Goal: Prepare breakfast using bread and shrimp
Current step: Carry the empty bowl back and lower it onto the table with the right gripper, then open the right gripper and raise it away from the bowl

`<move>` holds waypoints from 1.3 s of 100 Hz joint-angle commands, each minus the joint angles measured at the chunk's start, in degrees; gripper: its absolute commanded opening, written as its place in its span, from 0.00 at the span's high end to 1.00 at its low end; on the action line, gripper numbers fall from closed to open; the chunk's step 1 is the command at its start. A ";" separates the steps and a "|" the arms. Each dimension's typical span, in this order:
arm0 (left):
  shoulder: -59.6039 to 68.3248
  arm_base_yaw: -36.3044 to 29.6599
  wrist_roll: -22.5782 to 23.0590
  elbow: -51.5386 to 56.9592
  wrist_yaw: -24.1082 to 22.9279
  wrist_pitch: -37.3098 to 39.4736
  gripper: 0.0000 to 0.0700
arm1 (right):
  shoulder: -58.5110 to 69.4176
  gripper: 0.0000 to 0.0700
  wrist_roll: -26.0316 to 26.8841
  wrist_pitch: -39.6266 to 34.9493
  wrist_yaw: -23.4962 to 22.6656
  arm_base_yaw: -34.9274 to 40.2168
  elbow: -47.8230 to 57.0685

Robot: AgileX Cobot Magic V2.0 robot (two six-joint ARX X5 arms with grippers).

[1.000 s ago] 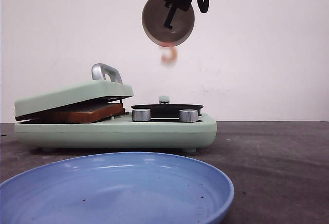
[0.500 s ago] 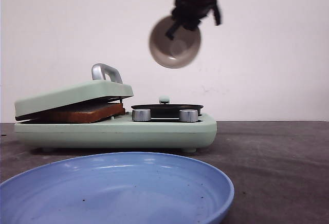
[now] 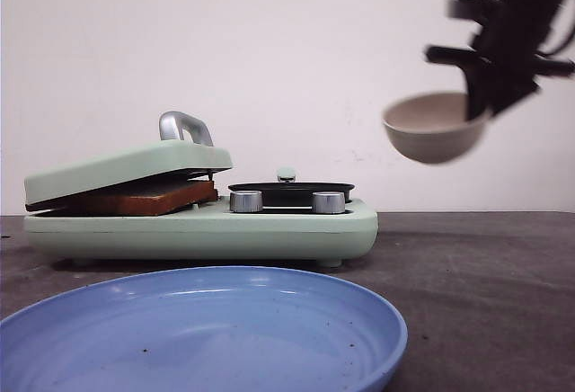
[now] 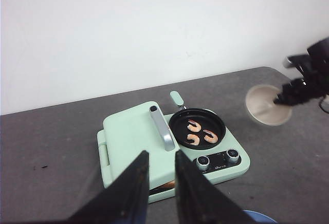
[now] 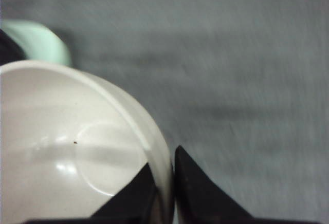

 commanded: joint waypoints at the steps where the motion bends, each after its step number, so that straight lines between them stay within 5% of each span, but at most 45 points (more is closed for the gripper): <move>1: 0.44 -0.28 0.31 0.96 -0.17 0.83 0.98 | 0.87 0.99 1.55 -0.63 -0.61 -1.55 -1.75; 27: 0.44 -0.28 0.28 0.96 -0.15 0.83 0.98 | 0.87 0.99 1.60 5.05 -2.97 -6.71 -14.67; 55: 0.44 -0.28 -0.13 0.96 -0.13 0.28 0.98 | 0.87 0.98 1.88 5.46 -5.05 -7.52 -16.24; 71: 0.44 -0.28 -0.11 0.96 -0.15 0.13 0.98 | 0.70 0.54 2.23 5.77 -4.94 -7.30 -16.09; 84: 0.26 -0.28 -0.09 0.96 -0.15 -0.31 0.98 | -2.10 0.40 1.92 5.84 -4.85 -7.37 -16.04; 120: -1.03 -0.28 0.11 -0.13 -0.26 -1.55 0.98 | -17.79 0.43 -0.39 7.21 -4.94 -7.06 -16.11; 124: -1.38 -0.28 0.11 -0.92 -0.55 -1.51 0.98 | -19.30 0.52 -0.39 7.39 -4.96 -6.93 -16.35; 130: -2.21 -0.28 0.09 -2.62 -1.86 -1.44 0.98 | -21.70 0.84 -0.39 8.37 -5.01 -6.62 -17.29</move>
